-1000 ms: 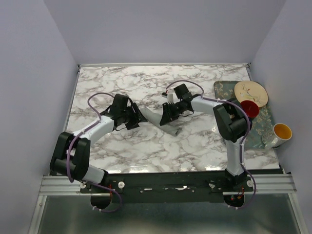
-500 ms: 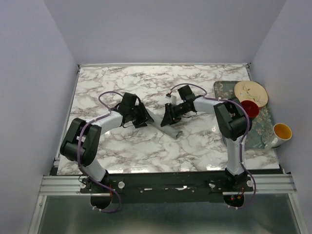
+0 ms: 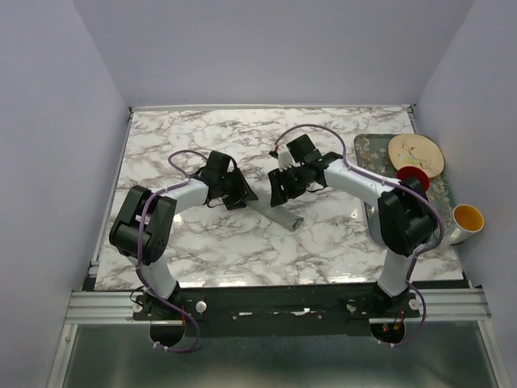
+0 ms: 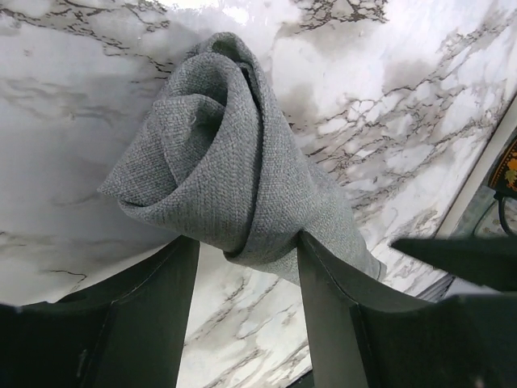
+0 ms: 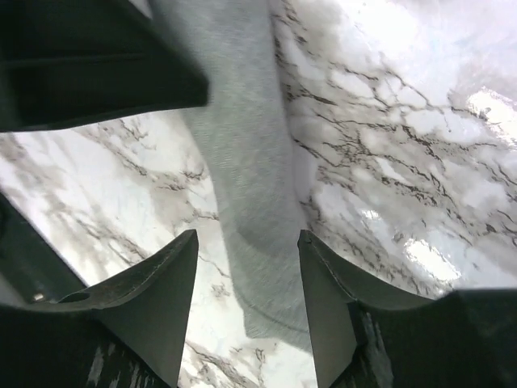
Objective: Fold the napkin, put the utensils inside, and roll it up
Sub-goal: Roll the napkin with the utensil
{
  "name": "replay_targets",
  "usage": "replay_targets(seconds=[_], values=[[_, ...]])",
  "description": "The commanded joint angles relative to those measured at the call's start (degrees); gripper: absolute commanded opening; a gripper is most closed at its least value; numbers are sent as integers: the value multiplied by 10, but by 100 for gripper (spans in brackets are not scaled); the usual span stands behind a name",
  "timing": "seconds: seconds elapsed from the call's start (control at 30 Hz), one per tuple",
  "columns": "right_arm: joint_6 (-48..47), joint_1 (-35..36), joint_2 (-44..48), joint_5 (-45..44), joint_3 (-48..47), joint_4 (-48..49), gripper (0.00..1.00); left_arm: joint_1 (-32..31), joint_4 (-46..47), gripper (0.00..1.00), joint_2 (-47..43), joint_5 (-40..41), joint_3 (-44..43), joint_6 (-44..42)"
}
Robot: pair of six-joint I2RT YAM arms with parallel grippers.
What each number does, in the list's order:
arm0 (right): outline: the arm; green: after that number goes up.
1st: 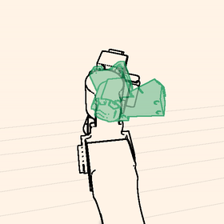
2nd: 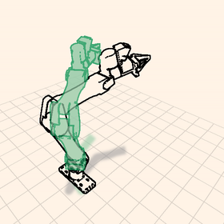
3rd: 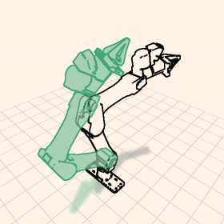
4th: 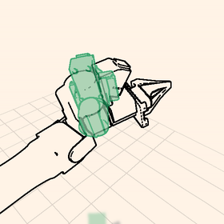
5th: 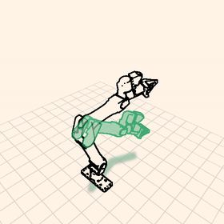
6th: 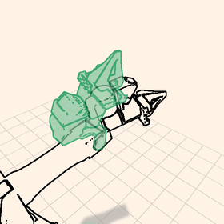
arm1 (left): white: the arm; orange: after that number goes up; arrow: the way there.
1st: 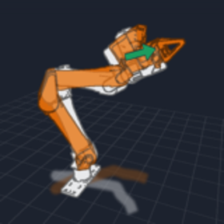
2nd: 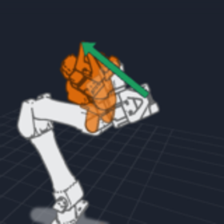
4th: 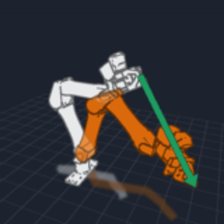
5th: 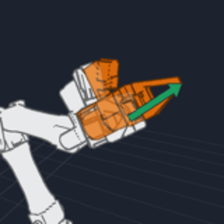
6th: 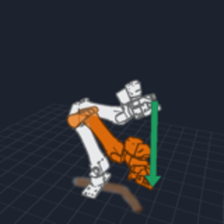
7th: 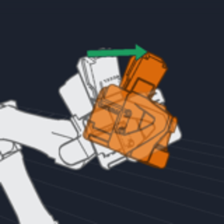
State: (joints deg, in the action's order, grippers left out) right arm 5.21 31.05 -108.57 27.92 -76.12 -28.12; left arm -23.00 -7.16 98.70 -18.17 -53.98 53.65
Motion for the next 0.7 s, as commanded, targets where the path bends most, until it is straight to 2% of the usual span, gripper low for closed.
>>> replay_targets(seconds=[0.0, 0.1, 0.17, 0.37, 0.67], values=[[-43, 89, 64, -206, 5, -48, 61, -1, -9, 61, 15, 9, -22, 2], [-42, 132, 65, -267, 10, -31, 61, 4, -12, 61, 27, 2, -33, 1], [-41, 144, 59, -273, 8, -17, 60, 6, -15, 61, 40, -5, -46, -1], [-47, 149, 21, -298, 4, 5, 57, 7, -33, 61, 49, -8, -68, -12], [-87, 158, -8, -330, 11, 25, 61, 6, -21, 61, 69, -26, -78, 0]])
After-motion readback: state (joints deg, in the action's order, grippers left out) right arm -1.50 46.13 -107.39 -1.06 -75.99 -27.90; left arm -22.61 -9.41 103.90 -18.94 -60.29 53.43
